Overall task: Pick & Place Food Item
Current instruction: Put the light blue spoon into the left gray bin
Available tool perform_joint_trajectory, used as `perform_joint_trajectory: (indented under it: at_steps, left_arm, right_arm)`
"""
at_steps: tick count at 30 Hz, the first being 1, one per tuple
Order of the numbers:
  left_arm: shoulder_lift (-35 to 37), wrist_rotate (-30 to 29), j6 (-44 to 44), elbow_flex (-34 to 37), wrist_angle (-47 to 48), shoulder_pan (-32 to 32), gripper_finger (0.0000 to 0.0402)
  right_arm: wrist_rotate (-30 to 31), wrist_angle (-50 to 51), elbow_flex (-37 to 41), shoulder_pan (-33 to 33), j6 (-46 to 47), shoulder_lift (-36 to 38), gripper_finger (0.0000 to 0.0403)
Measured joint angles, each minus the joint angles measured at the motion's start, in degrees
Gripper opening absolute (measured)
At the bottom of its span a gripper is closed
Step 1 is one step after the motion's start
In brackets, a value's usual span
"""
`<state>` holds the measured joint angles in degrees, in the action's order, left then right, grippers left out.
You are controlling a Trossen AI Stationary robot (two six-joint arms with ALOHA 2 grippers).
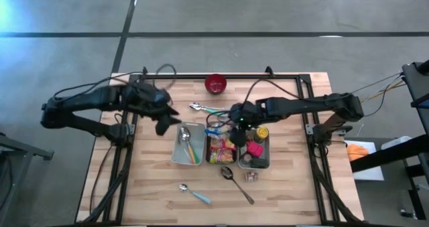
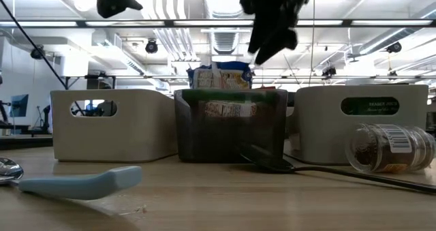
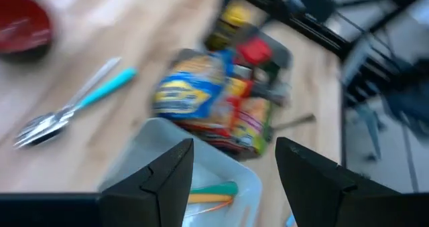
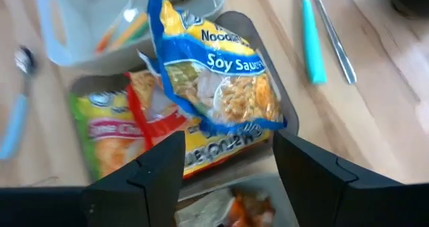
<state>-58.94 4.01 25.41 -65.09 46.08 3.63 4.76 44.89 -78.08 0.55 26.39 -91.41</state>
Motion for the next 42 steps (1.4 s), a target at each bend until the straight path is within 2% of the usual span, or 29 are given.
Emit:
perform_joint_trajectory:
  at_steps: [3,6,14,21,26,30,35,42]
  left_arm:
    - [-0.12,-0.54,-3.99,3.89,-5.44,-6.32,0.0213]
    - [-0.46,-3.57,-7.56,6.61,-9.65,-12.91,0.0213]
    - [-6.07,-5.59,-11.45,7.68,-11.05,-23.44,0.0213]
    - [-12.99,-5.55,-17.73,7.68,-11.85,-26.84,0.0213]
    - [-17.68,-4.17,-17.98,6.63,-12.65,-28.45,0.0213]
    - [-22.40,-4.57,-21.00,3.74,-12.94,-32.06,0.0213]
    - [-29.54,-8.96,-23.78,-0.05,-11.32,-36.74,0.0213]
    - [-36.87,-9.20,-22.24,-3.11,-11.42,-38.52,0.0213]
  right_arm:
    - [0.64,0.57,0.00,1.16,5.69,2.82,0.0224]
    - [3.62,1.82,0.00,3.22,11.07,5.42,0.0225]
    - [13.27,2.96,0.33,10.23,19.18,10.24,0.0225]
    - [14.82,3.12,0.74,14.63,23.33,10.42,0.0225]
    - [15.82,3.20,2.23,17.71,29.79,10.33,0.0225]
    - [21.11,3.20,2.57,20.93,35.65,10.35,0.0225]
    - [28.68,3.20,2.73,26.37,39.58,10.34,0.0225]
    - [34.29,3.32,2.77,32.92,47.18,10.67,0.0225]
